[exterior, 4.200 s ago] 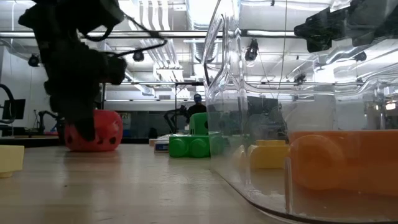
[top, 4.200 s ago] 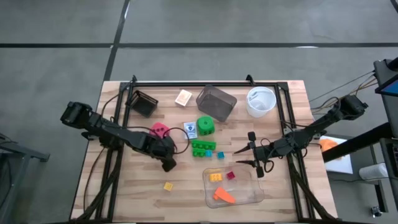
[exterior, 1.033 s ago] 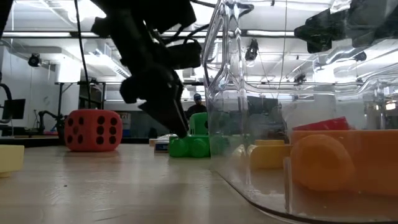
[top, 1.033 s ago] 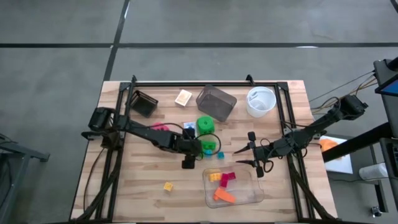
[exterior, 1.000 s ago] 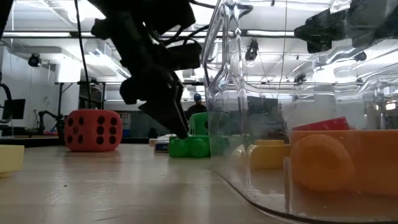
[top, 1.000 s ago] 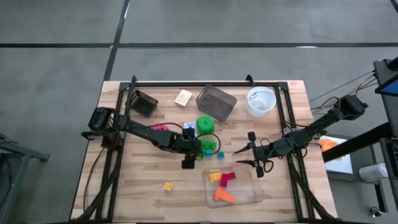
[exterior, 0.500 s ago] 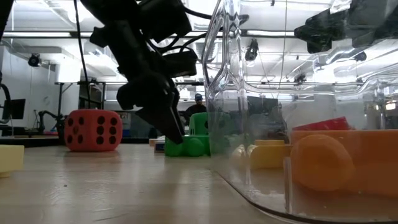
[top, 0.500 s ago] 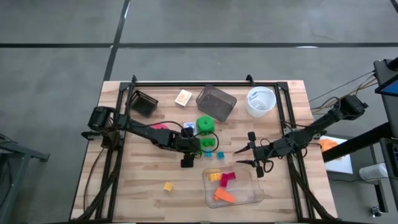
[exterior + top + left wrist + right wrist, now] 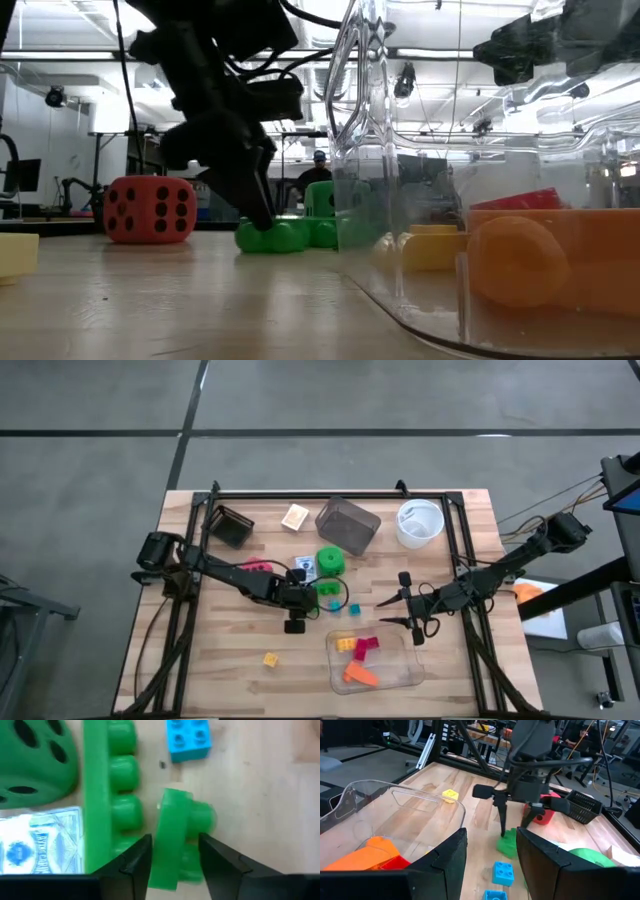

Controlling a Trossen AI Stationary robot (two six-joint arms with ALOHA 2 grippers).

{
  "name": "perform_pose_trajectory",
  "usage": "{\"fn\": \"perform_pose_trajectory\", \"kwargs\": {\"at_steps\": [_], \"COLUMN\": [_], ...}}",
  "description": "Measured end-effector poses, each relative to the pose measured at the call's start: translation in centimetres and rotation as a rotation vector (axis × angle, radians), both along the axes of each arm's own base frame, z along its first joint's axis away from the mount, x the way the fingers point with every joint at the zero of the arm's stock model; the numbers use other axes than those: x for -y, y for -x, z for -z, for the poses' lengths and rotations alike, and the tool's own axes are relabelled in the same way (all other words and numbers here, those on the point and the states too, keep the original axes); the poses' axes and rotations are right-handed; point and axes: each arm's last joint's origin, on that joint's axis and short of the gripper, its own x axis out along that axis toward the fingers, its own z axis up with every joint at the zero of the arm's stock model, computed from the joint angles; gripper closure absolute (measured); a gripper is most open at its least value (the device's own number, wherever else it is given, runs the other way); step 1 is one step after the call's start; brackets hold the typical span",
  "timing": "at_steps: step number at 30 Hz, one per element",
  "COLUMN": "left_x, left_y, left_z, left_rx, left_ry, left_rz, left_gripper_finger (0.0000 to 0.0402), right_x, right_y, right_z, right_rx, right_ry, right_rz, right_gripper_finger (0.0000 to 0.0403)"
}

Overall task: Pick & Place Toys
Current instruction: Put the bottom green game piece into the transparent bin

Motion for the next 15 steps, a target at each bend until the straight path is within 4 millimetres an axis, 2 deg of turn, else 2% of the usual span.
{"fn": "perform_pose_trajectory", "kwargs": {"at_steps": [4, 11, 15], "left_x": [0.4, 0.6, 0.6], "left_y": [0.3, 0.3, 0.3], "left_z": [-0.5, -1.1, -1.1], "left_rx": [0.003, 0.023, 0.022], "left_ry": [0.0, 0.01, 0.014], "left_rz": [0.016, 0.028, 0.031], "left_gripper_finger": [0.0285, 0.0367, 0.0391], "right_x": [0.0, 0.0, 0.0], "right_y": [0.0, 0.0, 0.0], "right_z": [0.0, 0.0, 0.0], "right_rx": [-0.004, -0.004, -0.004], "right_ry": [0.003, 0.002, 0.002], "right_rz": [0.0, 0.0, 0.0], "right_gripper_finger": [0.0235, 0.0235, 0.0235]}}
